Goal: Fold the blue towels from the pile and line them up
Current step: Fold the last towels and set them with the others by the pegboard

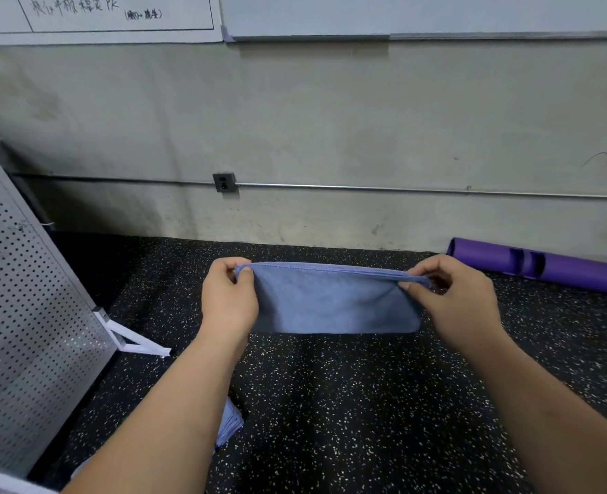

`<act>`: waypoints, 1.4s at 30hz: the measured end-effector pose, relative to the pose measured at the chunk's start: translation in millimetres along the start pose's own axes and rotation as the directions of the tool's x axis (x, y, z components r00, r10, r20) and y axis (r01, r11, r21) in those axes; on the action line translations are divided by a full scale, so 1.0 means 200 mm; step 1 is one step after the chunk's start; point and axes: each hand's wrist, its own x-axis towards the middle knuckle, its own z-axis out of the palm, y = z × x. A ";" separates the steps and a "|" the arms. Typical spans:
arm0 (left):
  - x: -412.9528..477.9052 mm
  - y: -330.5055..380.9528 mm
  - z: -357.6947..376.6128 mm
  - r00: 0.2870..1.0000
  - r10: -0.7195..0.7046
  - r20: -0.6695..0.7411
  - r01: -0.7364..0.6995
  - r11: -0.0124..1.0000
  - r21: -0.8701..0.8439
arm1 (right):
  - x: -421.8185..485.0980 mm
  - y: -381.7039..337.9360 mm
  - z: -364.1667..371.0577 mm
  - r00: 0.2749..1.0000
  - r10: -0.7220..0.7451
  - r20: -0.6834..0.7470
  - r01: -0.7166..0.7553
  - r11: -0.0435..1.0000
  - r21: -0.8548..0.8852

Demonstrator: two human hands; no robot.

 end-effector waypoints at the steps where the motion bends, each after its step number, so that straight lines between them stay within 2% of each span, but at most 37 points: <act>1: 0.00 0.01 0.00 1.000 -0.004 -0.003 0.004 1.000 -0.016 | 0.00 -0.01 0.00 1.000 0.000 -0.013 0.001 1.000 0.016; 7: -0.03 0.07 0.01 1.000 0.010 -0.022 -0.013 0.988 -0.154 | -0.04 -0.10 0.00 0.994 -0.096 -0.050 0.099 0.993 0.069; 10: -0.08 0.11 0.02 0.997 0.052 0.054 -0.041 0.983 -0.182 | -0.06 -0.13 0.01 0.991 -0.131 -0.030 0.133 0.986 0.100; 12: -0.12 0.14 0.03 0.980 0.122 0.158 -0.102 0.986 -0.132 | -0.07 -0.14 0.03 0.990 -0.140 -0.002 0.139 0.984 0.113; 14: -0.16 0.15 0.04 0.928 0.244 0.283 -0.246 0.969 -0.027 | -0.08 -0.16 0.04 0.987 -0.154 0.033 0.150 0.982 0.116; 17: -0.24 0.15 0.07 0.778 0.403 0.483 -0.501 0.861 0.088 | -0.11 -0.19 0.07 0.978 -0.187 0.087 0.180 0.980 0.080; 19: -0.28 0.15 0.10 0.700 0.428 0.572 -0.593 0.795 0.131 | -0.12 -0.20 0.09 0.972 -0.208 0.109 0.201 0.977 0.070; 21: -0.30 0.15 0.11 0.667 0.415 0.619 -0.629 0.759 0.168 | -0.13 -0.21 0.10 0.969 -0.206 0.136 0.197 0.977 0.080; 28: -0.29 0.14 0.13 0.656 0.357 0.665 -0.571 0.811 0.127 | -0.12 -0.21 0.11 0.968 -0.182 0.174 0.170 0.982 0.081; 33: -0.26 0.12 0.13 0.682 0.240 0.691 -0.374 0.926 0.047 | -0.12 -0.19 0.11 0.958 -0.189 0.215 0.175 0.981 0.082; 37: -0.25 0.11 0.13 0.712 0.228 0.664 -0.331 0.943 0.032 | -0.10 -0.17 0.13 0.946 -0.272 0.179 0.262 0.962 0.074; 42: -0.24 0.11 0.12 0.751 0.249 0.612 -0.319 0.948 0.004 | -0.07 -0.15 0.13 0.950 -0.277 0.147 0.272 0.961 0.057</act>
